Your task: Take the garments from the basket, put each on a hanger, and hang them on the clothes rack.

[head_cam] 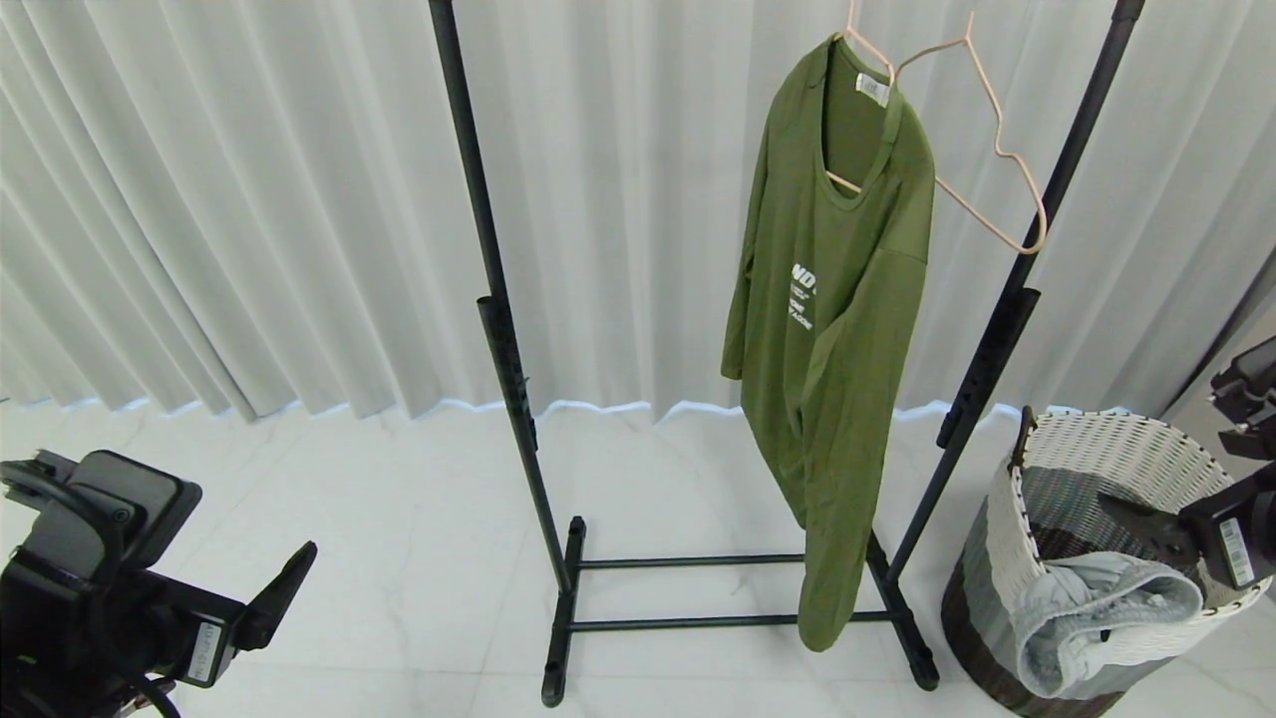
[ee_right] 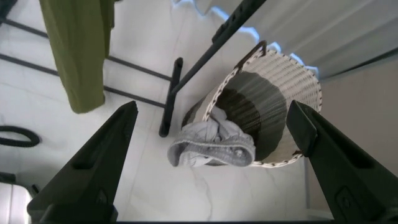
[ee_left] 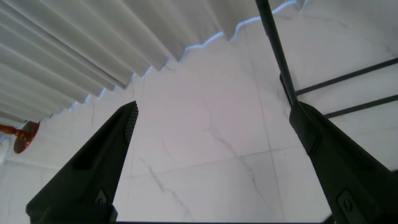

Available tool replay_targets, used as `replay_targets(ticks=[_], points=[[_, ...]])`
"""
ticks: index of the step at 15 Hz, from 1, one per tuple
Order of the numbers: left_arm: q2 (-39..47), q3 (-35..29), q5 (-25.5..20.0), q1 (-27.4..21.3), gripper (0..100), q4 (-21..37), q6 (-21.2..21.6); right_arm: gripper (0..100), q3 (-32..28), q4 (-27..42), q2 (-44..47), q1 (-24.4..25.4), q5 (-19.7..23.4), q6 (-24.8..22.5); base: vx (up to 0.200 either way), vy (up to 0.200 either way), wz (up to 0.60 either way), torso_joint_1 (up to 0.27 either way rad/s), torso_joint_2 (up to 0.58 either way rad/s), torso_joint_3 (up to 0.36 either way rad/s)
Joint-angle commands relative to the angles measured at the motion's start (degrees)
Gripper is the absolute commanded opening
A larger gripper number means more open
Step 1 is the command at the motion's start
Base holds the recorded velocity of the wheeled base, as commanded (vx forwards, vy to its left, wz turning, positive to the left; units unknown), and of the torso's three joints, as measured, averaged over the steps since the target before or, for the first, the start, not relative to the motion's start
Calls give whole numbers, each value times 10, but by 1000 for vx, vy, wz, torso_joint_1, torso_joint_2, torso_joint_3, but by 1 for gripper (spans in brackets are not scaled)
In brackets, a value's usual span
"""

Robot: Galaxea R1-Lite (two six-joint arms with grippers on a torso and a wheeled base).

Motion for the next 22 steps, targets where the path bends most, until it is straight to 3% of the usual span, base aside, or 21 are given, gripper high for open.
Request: replay_targets(ticks=[1,6,18,22], points=[[-1,1,1,0,100,-1,1,100,10,-3,-1,0,0,-3,0,0,0,-100,271,183],[-2,2,0,-2,100,-1,1,100,19,-5,-1,0,0,-3,0,0,0,-19,62,43],[-2,3,-2,-5,100,-1,1,100,31,-4,-2,-5,-1,-3,0,-200,0,0,5,4],[1,2,-2,-5,100,-1,2,100,44,-4,-8,-38,0,-5,0,-200,0,4,5,5]])
